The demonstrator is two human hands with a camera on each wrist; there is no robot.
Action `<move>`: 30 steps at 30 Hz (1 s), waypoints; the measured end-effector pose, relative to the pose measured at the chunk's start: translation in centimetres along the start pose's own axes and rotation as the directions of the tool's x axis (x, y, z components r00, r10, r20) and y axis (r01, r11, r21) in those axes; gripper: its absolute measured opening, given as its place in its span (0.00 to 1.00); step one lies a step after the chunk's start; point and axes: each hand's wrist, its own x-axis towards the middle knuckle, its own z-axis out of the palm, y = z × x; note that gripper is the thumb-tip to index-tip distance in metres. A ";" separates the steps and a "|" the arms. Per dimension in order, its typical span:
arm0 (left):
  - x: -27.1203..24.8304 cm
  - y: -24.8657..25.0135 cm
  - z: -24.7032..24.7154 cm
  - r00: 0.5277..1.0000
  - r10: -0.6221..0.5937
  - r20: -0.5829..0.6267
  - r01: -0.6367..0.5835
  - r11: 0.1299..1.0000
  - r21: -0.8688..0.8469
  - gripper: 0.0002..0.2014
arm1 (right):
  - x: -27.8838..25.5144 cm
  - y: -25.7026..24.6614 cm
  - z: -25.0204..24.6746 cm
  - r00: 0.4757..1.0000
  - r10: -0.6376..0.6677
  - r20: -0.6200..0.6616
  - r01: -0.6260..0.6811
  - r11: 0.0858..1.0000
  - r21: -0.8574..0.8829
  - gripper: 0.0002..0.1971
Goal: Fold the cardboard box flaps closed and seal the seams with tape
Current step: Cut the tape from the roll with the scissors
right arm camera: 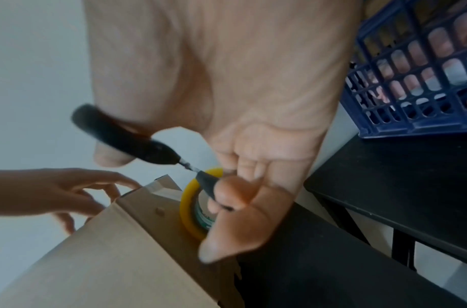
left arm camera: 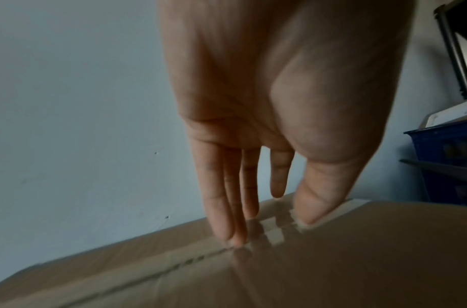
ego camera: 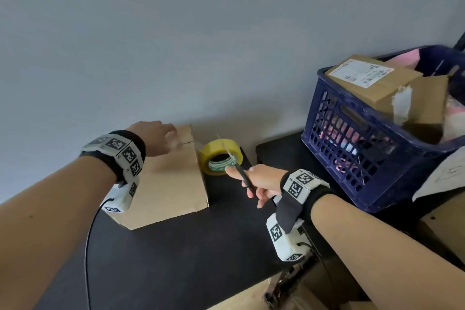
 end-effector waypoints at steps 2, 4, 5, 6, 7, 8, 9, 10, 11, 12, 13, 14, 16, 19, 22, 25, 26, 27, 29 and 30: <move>0.5 0.2 -0.8 0.999 -0.001 0.040 0.000 1.000 0.011 0.26 | 0.1 -0.1 0.5 0.998 0.010 0.066 -0.012 1.000 0.028 0.32; 1.0 0.4 -1.6 0.997 0.007 0.077 -0.007 1.000 -0.011 0.26 | 0.0 -0.6 0.9 0.991 0.001 0.131 -0.004 1.000 0.018 0.33; 1.2 0.6 -2.0 0.996 0.010 0.086 -0.008 1.000 -0.027 0.25 | 0.0 -0.7 1.1 0.987 -0.003 0.160 0.001 1.000 0.012 0.33; 1.4 0.8 -2.3 0.996 0.010 0.091 -0.007 0.999 -0.042 0.24 | 0.1 -0.8 1.3 0.983 -0.005 0.183 0.002 1.000 0.016 0.34; 1.7 1.0 -2.6 0.996 0.017 0.092 -0.012 0.998 -0.057 0.23 | 0.2 -0.8 1.6 0.979 -0.005 0.202 -0.001 1.000 0.029 0.35; 1.9 1.3 -2.9 0.995 0.024 0.095 -0.017 0.997 -0.076 0.22 | 0.5 -0.7 1.9 0.976 -0.005 0.216 -0.006 0.999 0.051 0.36; 2.2 1.6 -3.1 0.994 0.032 0.101 -0.022 0.995 -0.093 0.22 | 0.8 -0.6 2.2 0.974 -0.007 0.229 -0.013 0.996 0.084 0.37; 2.5 1.8 -3.2 0.994 0.035 0.108 -0.024 0.994 -0.102 0.22 | 1.1 -0.5 2.4 0.970 -0.009 0.244 -0.022 0.992 0.123 0.38; 2.9 1.8 -3.2 0.992 0.043 0.119 -0.029 0.993 -0.111 0.22 | 1.5 -0.5 2.7 0.966 -0.010 0.257 -0.033 0.986 0.162 0.38; 3.3 1.9 -3.2 0.990 0.052 0.134 -0.035 0.991 -0.127 0.22 | 1.8 -0.6 3.0 0.964 -0.008 0.266 -0.047 0.979 0.199 0.39; 3.7 1.8 -3.1 0.987 0.063 0.150 -0.040 0.988 -0.152 0.23 | 2.0 -0.7 3.2 0.963 -0.003 0.269 -0.061 0.971 0.231 0.39; 4.1 1.7 -3.1 0.984 0.065 0.165 -0.037 0.985 -0.169 0.23 | 2.3 -0.8 3.3 0.964 -0.002 0.265 -0.069 0.964 0.255 0.40; 4.6 1.6 -3.1 0.982 0.055 0.183 -0.024 0.985 -0.169 0.23 | 2.8 -1.2 3.4 0.967 -0.015 0.253 -0.062 0.954 0.293 0.40; 4.7 1.5 -3.4 0.969 0.059 0.239 -0.020 0.986 -0.165 0.19 | 3.4 -1.8 3.4 0.961 -0.080 0.263 -0.028 0.923 0.384 0.39; 4.6 1.7 -3.9 0.963 0.085 0.254 -0.055 0.991 -0.121 0.16 | 3.9 -2.6 3.7 0.954 -0.138 0.266 0.007 0.898 0.440 0.38; 4.8 2.8 -4.5 0.972 0.134 0.195 -0.134 0.991 -0.013 0.17 | 4.3 -3.1 4.4 0.967 -0.137 0.216 0.036 0.909 0.414 0.34; 4.9 3.4 -4.5 0.971 0.160 0.178 -0.165 0.986 0.017 0.18 | 4.4 -3.2 4.6 0.967 -0.146 0.208 0.049 0.910 0.412 0.33; 5.2 4.0 -4.5 0.969 0.187 0.163 -0.195 0.980 0.034 0.18 | 4.4 -3.3 4.8 0.966 -0.157 0.207 0.058 0.908 0.416 0.33; 5.8 5.2 -4.3 0.963 0.232 0.135 -0.239 0.970 0.042 0.17 | 4.5 -3.4 5.0 0.963 -0.170 0.209 0.067 0.903 0.425 0.33; 6.1 5.7 -4.3 0.963 0.246 0.112 -0.251 0.967 0.034 0.15 | 4.5 -3.4 5.1 0.964 -0.171 0.205 0.070 0.903 0.424 0.32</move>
